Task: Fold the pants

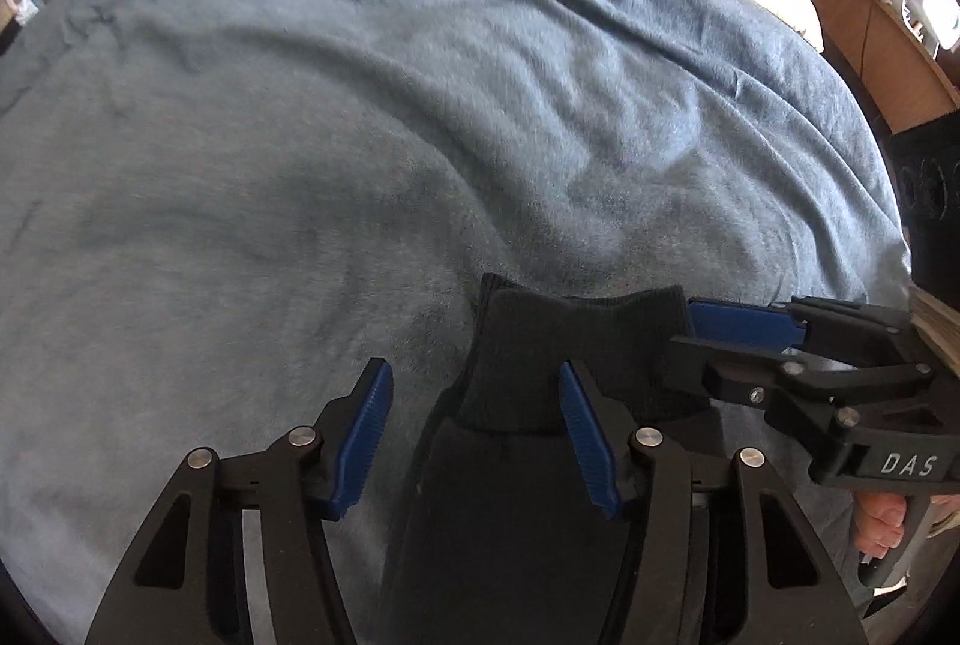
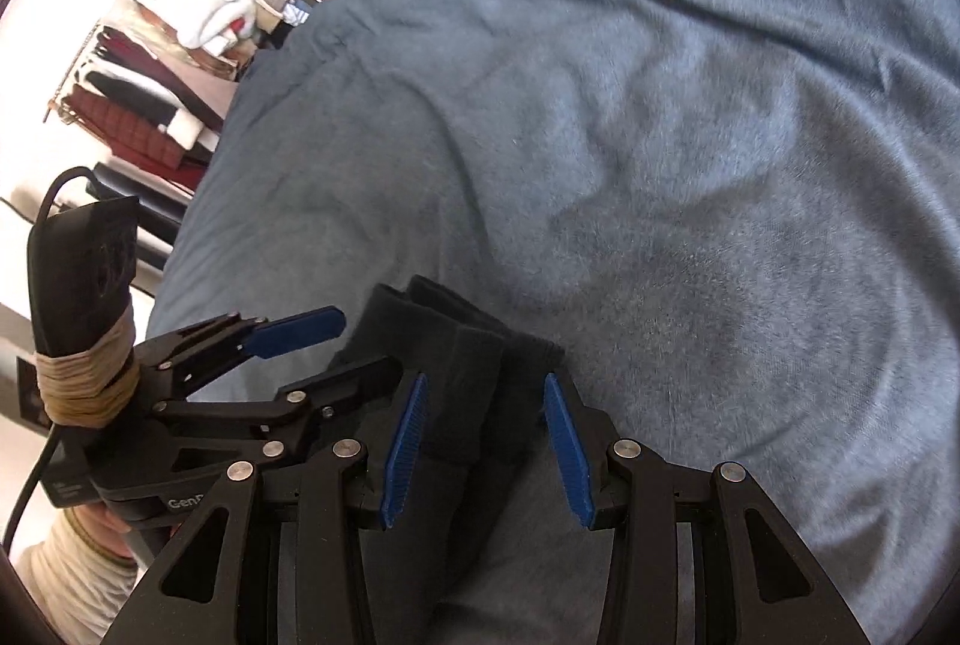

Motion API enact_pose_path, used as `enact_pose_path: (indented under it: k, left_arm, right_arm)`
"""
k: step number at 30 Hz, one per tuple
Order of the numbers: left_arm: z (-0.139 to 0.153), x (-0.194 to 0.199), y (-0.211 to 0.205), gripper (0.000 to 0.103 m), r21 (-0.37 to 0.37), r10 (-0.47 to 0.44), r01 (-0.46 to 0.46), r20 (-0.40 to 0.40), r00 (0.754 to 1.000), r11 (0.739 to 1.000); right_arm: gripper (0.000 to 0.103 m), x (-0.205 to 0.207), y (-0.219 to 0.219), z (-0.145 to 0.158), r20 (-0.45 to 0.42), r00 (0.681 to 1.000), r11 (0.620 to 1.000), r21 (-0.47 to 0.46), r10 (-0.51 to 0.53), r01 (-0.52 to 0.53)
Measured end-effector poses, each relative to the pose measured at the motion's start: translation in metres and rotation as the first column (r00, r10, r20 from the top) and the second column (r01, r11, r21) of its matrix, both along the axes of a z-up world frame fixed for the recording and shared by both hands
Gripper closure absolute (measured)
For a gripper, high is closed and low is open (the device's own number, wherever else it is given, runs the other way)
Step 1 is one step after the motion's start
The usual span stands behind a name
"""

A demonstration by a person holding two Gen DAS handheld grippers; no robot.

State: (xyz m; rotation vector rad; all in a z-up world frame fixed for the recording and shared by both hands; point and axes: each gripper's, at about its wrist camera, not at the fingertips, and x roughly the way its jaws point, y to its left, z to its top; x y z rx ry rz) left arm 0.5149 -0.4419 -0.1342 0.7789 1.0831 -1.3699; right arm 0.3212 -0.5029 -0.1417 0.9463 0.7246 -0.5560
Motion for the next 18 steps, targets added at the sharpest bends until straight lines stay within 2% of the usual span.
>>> enact_pose_path:
  k: [4, 9, 11, 13, 16, 18]
  left_arm:
    - [-0.009, 0.003, -0.007, 0.06, -0.002, -0.014, 0.014, -0.064, 0.998, 1.0]
    - [-0.018, 0.002, -0.02, 0.063, -0.01, -0.017, 0.016, -0.125, 0.992, 1.0]
    - [-0.023, 0.001, -0.025, 0.071, -0.005, -0.015, 0.015, -0.157, 0.988, 1.0]
    - [-0.022, 0.001, -0.024, 0.079, -0.007, -0.011, 0.01, -0.155, 0.988, 1.0]
    - [-0.014, 0.001, -0.021, 0.086, -0.016, -0.01, 0.008, -0.155, 0.988, 1.0]
    - [-0.004, 0.001, -0.017, 0.086, -0.039, -0.006, 0.0, -0.151, 0.989, 0.999]
  right_arm:
    - [0.061, 0.002, -0.006, -0.012, -0.005, 1.0, 1.0, 0.027, 0.01, -0.01]
    - [0.061, 0.006, -0.012, -0.025, 0.021, 1.0, 0.996, 0.083, 0.016, -0.017]
    - [0.061, 0.006, -0.013, -0.028, 0.024, 1.0, 0.995, 0.095, 0.01, -0.012]
    - [0.061, 0.007, -0.014, -0.031, 0.022, 1.0, 0.995, 0.093, 0.017, -0.019]
    - [0.074, 0.009, -0.014, -0.029, 0.019, 0.999, 0.997, 0.073, 0.035, -0.036]
    - [0.085, 0.009, -0.013, -0.023, 0.019, 0.999, 0.997, 0.056, 0.048, -0.049]
